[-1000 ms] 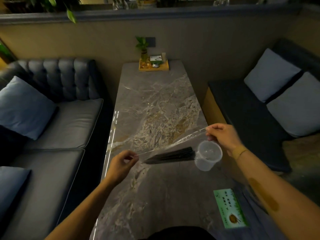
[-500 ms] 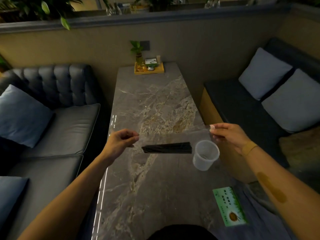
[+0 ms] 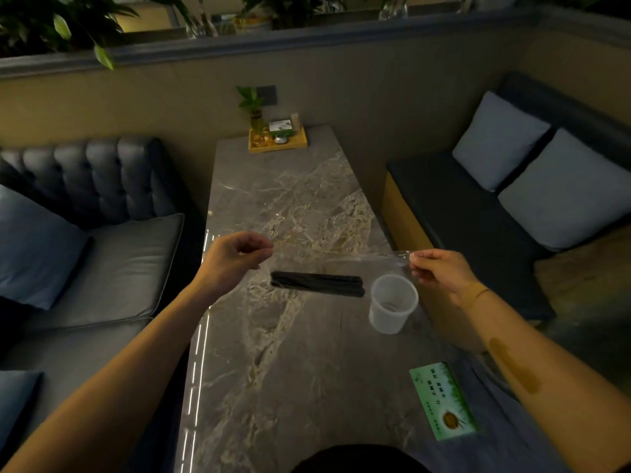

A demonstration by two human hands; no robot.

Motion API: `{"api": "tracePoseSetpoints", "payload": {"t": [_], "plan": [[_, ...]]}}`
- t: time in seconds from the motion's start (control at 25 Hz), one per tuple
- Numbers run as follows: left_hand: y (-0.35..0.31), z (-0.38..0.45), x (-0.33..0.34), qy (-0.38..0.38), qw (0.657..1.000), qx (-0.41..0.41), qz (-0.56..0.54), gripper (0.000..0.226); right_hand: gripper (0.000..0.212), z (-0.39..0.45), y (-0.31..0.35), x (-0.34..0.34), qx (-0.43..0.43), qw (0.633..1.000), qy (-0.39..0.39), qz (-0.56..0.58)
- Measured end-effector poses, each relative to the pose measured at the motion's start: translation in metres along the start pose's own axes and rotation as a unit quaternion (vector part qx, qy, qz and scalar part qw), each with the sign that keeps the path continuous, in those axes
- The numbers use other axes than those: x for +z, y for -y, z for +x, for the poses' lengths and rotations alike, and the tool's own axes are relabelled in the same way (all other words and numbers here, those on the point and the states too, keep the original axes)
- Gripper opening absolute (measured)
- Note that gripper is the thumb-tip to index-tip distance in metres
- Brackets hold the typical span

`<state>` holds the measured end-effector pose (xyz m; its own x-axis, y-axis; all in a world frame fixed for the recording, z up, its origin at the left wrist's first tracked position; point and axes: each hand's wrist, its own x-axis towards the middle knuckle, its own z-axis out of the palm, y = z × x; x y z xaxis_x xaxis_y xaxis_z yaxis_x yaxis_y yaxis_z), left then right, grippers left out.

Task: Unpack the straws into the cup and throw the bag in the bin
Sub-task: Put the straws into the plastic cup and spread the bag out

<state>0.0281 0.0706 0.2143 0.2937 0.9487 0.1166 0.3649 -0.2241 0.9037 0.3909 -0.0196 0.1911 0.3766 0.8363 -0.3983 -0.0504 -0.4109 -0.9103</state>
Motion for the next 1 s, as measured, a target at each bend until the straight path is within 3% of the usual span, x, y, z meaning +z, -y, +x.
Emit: {"api": "tracePoseSetpoints", "payload": {"t": [0.36, 1.0], "plan": [[-0.028, 0.017, 0.010, 0.015, 0.993, 0.045, 0.108, 0.014, 0.028, 0.006, -0.022, 0.000, 0.050, 0.998, -0.015, 0.019], [-0.090, 0.043, 0.042, 0.046, 0.980, 0.109, 0.162, 0.009, 0.030, 0.021, -0.053, -0.018, 0.095, 0.991, -0.022, 0.088]]}}
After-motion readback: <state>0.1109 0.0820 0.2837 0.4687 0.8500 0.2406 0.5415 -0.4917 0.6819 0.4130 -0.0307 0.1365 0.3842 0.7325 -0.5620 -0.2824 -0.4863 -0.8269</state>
